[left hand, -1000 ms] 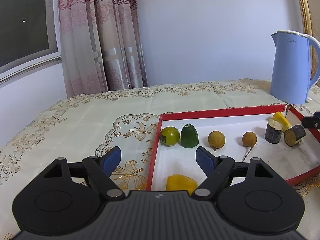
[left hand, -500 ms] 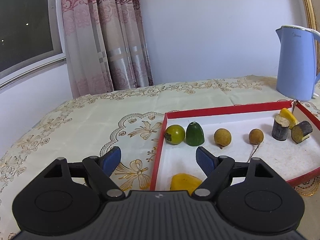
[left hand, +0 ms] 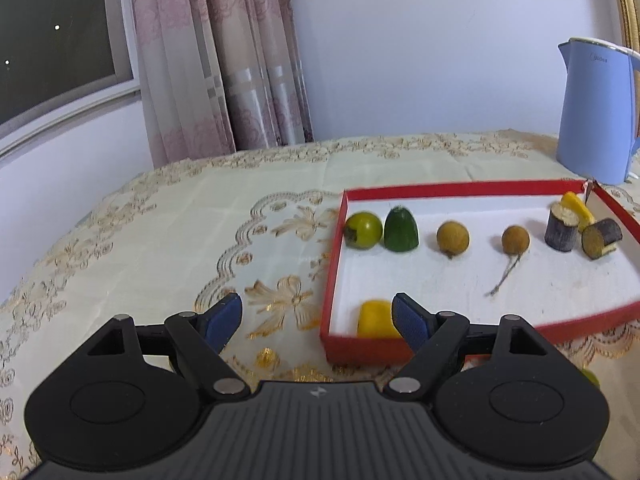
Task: Organize fruits
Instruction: 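Grasp the round green lime on the table with the right gripper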
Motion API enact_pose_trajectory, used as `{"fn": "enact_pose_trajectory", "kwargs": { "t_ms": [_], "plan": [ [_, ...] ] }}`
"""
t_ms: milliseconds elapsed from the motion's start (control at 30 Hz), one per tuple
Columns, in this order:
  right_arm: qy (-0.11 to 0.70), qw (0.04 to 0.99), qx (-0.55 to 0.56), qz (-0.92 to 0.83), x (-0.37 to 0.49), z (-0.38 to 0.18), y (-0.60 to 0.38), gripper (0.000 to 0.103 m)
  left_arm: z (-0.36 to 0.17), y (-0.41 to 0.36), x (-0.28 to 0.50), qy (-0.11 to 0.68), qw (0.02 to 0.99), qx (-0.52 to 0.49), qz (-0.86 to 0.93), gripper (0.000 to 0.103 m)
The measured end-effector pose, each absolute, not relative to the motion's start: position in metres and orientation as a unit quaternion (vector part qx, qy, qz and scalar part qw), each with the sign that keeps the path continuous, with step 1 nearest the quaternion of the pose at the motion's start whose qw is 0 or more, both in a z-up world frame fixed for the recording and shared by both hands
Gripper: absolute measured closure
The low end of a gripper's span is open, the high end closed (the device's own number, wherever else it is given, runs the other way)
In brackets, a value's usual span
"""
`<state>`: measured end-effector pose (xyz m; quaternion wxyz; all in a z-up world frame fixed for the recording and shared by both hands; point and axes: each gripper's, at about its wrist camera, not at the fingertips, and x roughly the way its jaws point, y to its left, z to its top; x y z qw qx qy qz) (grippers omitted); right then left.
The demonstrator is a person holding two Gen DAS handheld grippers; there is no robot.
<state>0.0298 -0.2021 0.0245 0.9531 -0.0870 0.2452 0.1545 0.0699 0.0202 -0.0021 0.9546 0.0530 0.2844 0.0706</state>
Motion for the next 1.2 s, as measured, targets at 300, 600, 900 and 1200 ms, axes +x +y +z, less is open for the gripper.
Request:
{"fn": "enact_pose_trajectory", "kwargs": {
  "t_ms": [300, 600, 900, 1200],
  "plan": [
    [0.286, 0.926, -0.115, 0.218, 0.043, 0.009, -0.168, 0.049, 0.006, 0.026, 0.051, 0.268, 0.96, 0.034, 0.067, 0.019],
    [0.331, 0.901, -0.123, 0.252, 0.066, -0.009, -0.153, 0.066, 0.012, 0.032, 0.04, 0.258, 0.963, 0.034, 0.069, 0.019],
    [0.325, 0.914, -0.134, 0.205, 0.052, -0.004, -0.178, 0.071, 0.016, 0.031, 0.031, 0.255, 0.966, 0.03, 0.043, 0.019],
    [0.332, 0.928, -0.098, 0.136, 0.05, -0.007, -0.231, 0.068, 0.014, 0.006, 0.014, 0.267, 0.962, 0.038, -0.048, 0.019]
  ]
}}
